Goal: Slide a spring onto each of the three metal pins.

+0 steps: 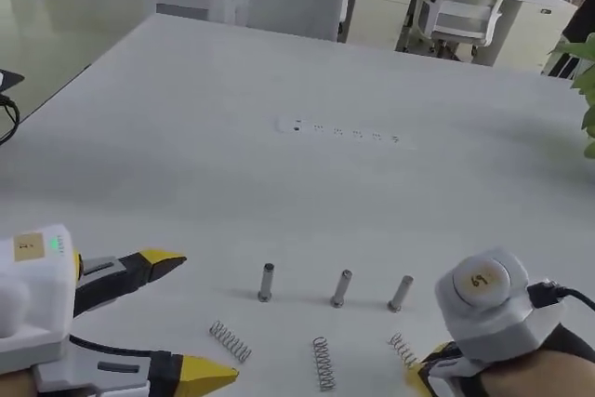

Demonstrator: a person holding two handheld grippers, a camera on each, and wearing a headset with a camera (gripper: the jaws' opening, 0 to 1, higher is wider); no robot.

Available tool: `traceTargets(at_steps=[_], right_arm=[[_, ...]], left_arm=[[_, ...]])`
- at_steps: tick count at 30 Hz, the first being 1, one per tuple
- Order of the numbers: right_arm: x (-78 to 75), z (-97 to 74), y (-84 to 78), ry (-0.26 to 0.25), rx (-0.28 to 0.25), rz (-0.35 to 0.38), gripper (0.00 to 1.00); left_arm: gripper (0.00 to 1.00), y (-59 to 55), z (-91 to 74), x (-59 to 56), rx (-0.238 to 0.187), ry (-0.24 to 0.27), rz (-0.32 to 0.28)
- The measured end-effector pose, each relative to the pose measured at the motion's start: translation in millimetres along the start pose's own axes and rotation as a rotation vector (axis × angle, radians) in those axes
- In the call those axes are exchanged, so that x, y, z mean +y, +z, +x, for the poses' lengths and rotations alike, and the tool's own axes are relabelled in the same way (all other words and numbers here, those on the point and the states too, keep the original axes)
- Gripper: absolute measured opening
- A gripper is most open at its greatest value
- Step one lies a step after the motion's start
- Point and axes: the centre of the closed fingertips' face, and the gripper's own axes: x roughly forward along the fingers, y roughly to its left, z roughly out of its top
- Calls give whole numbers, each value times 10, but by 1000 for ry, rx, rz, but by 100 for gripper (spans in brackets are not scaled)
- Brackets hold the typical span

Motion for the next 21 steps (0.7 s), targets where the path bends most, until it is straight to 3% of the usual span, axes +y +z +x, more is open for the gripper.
traceTargets(at_steps=[21], right_arm=[[-52, -74, 43, -5, -25, -20, 7]], left_arm=[[83, 30, -13, -61, 6, -9, 19]])
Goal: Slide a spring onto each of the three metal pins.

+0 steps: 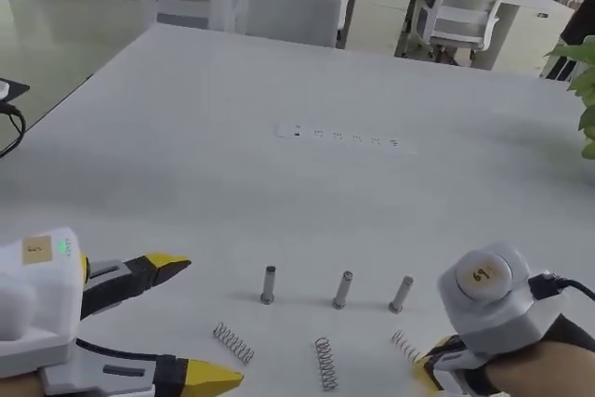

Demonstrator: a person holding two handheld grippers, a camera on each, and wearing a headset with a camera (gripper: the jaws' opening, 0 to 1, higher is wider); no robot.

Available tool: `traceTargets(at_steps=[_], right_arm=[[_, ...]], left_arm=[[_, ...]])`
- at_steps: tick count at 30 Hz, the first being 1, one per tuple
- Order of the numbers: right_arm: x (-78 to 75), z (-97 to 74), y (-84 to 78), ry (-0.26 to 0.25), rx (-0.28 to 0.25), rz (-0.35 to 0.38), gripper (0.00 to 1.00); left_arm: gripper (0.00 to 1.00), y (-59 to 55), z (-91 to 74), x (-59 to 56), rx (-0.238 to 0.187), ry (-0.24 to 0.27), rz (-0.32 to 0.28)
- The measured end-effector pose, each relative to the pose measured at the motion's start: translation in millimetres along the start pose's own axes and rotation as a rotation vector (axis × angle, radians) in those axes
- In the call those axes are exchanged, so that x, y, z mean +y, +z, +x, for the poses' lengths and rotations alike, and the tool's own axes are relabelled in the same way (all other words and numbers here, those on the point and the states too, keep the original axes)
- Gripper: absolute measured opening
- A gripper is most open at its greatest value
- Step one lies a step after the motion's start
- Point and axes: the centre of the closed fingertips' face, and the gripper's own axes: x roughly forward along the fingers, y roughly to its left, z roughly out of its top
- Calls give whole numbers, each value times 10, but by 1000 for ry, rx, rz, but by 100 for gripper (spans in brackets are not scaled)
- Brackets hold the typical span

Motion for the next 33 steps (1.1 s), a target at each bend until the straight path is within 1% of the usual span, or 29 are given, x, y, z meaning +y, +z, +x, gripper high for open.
traceTargets(at_steps=[9, 14, 20, 21, 23, 26, 28, 33], right_arm=[[-9, -126, 56, 0, -10, -45, 7], [-20, -230, 97, -2, -13, -80, 7], [-36, -353, 184, 8, -16, -124, 7], [-36, -377, 200, 11, -11, -150, 7], [-37, -414, 234, 7, -6, -178, 7], [-9, -456, 307, 21, -15, -213, 7], [9, -473, 342, 28, -15, -230, 7], [53, -502, 455, 34, -13, -314, 7]], left_arm=[[82, 36, -15, 15, -5, 3, 8], [82, 45, 10, -29, -1, -10, 13], [81, 58, 16, -45, 1, -20, 20], [81, 62, 17, -47, 2, -22, 21], [81, 69, 20, -51, 1, -24, 23], [80, 76, 28, -61, 1, -29, 26], [80, 78, 33, -70, 2, -32, 28], [80, 92, 42, -84, 2, -39, 32]])
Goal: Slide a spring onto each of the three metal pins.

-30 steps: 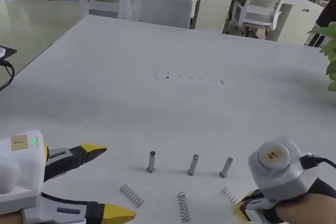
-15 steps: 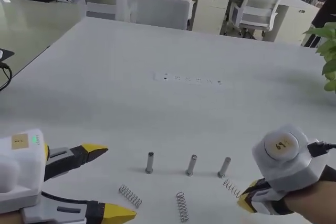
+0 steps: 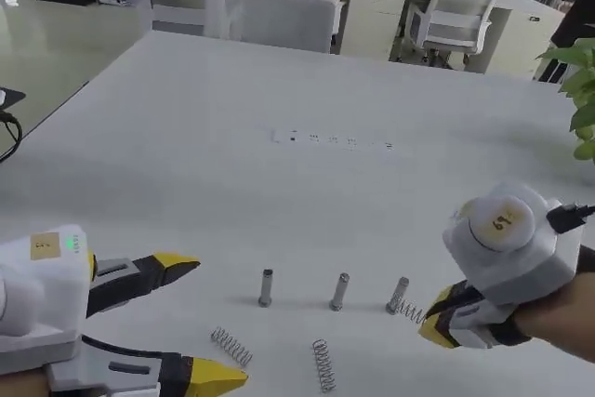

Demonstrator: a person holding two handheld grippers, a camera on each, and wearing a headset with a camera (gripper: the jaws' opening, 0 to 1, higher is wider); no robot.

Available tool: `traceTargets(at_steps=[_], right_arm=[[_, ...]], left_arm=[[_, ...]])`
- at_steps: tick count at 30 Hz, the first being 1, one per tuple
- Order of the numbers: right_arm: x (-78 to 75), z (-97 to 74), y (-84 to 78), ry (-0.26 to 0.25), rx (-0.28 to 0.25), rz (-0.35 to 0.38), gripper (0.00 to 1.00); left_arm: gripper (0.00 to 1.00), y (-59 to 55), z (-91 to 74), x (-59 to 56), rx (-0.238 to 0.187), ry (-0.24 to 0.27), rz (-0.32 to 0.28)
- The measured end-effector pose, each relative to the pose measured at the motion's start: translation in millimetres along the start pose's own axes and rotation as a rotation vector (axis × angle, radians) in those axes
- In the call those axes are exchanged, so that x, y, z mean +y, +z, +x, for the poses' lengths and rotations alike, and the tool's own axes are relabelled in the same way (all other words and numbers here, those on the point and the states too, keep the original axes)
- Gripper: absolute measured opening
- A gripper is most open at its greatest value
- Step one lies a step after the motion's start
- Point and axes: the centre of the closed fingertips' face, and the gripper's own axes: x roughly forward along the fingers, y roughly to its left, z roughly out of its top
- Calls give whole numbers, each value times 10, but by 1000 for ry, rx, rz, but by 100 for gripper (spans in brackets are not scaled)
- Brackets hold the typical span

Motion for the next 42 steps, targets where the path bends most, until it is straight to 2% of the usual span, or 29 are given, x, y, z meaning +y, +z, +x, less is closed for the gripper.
traceTargets(at_steps=[10, 13, 27, 42], right_arm=[[45, -21, 155, 21, 18, -122, 7], [79, -29, 210, 35, 12, -133, 7], [211, 7, 399, 63, 30, -252, 7], [324, 47, 522, 93, 24, -319, 7]], left_arm=[[78, 32, 26, -14, 3, -16, 14], [77, 42, 37, -12, 3, -18, 16], [66, 80, 118, -83, 6, -63, 49], [56, 99, 199, -140, 12, -113, 60]])
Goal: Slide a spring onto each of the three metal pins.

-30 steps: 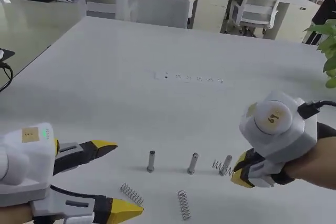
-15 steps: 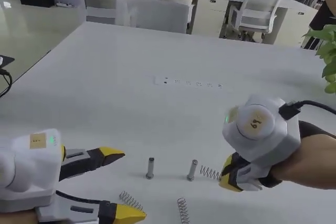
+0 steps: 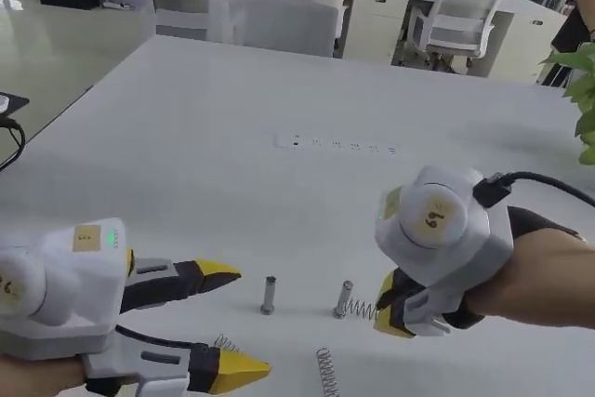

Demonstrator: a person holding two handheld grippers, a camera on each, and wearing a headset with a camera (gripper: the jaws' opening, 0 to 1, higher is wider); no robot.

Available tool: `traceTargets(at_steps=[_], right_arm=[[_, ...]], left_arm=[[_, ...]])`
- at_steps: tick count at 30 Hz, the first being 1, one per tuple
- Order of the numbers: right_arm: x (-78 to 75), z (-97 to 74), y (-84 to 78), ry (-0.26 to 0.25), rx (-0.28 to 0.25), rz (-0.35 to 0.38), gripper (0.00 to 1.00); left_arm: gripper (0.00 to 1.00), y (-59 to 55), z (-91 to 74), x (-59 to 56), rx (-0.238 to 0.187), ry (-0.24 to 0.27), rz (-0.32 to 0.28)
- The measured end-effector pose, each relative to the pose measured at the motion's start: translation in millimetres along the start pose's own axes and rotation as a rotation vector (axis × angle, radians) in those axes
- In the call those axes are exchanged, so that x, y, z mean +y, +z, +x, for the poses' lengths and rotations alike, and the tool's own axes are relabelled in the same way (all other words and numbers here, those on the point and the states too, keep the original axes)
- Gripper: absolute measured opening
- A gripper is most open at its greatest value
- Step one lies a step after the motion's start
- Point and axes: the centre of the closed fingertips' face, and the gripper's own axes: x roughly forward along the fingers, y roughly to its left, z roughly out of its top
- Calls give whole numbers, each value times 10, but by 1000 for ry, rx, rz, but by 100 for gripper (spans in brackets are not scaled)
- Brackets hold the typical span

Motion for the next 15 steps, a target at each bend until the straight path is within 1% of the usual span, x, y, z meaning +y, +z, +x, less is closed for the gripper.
traceTargets(at_steps=[4, 7, 9, 15], right_arm=[[18, 0, 43, 8, -8, -16, 7], [38, -1, 77, 16, -12, -27, 7], [41, -1, 99, 15, -15, -35, 7], [68, 0, 157, 25, -22, -54, 7]], left_arm=[[53, -8, 43, -38, 18, -28, 14], [51, 2, 71, -44, 25, -41, 22], [49, 14, 85, -45, 25, -49, 24], [46, 39, 125, -52, 22, -62, 28]])
